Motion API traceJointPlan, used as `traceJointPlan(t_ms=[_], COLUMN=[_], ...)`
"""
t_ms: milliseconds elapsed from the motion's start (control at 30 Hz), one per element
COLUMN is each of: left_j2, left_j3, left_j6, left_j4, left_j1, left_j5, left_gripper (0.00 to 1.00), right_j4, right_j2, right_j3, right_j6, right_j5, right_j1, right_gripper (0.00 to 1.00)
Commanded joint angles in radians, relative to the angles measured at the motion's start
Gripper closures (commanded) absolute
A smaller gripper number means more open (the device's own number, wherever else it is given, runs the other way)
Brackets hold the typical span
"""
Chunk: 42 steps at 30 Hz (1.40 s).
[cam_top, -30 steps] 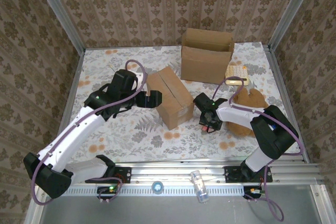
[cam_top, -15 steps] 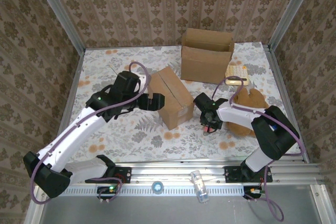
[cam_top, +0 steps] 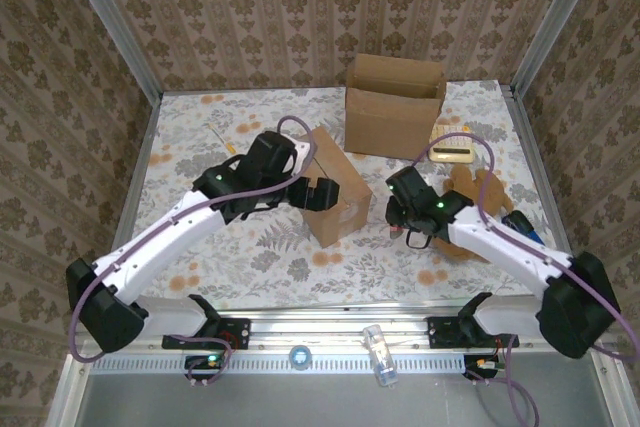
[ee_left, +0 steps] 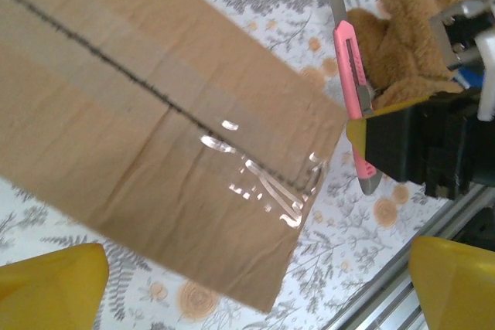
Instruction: Unpack the express box
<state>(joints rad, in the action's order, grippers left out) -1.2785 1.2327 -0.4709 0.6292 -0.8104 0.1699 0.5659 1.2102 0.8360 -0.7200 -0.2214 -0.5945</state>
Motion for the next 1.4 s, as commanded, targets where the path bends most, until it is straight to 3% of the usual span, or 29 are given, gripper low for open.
traceJointPlan(t_ms=[0, 300, 767, 933, 1200, 1367], left_j2=[-0.024, -0.101, -0.240, -0.251, -0.249, -0.246], left_j3=[0.044, 0.047, 0.074, 0.077, 0.073, 0.068], left_j6=[-0.008, -0.060, -0.145, -0.146, -0.143, -0.141], left_j4=[-0.078, -0.319, -0.467, -0.468, -0.462, -0.457], left_j1=[-0.009, -0.021, -0.022, -0.021, -0.017, -0.016], left_j5=[0.061, 0.226, 0.273, 0.269, 0.269, 0.270], left_gripper=[0.01, 0.04, 0.12, 0.24, 0.58, 0.72], right_j4=[0.072, 0.052, -0.101, -0.112, -0.117, -0.121], right_j2=[-0.076, -0.195, -0.207, -0.198, -0.178, -0.169], right_j3=[0.040, 0.099, 0.115, 0.119, 0.123, 0.127], right_j6=[0.091, 0.254, 0.315, 0.322, 0.322, 0.322], right_j5=[-0.030, 0.150, 0.292, 0.309, 0.307, 0.309], right_j1=[-0.005, -0.020, -0.101, -0.111, -0.111, -0.112], right_gripper=[0.75, 0.75, 0.75, 0.75, 0.75, 0.75])
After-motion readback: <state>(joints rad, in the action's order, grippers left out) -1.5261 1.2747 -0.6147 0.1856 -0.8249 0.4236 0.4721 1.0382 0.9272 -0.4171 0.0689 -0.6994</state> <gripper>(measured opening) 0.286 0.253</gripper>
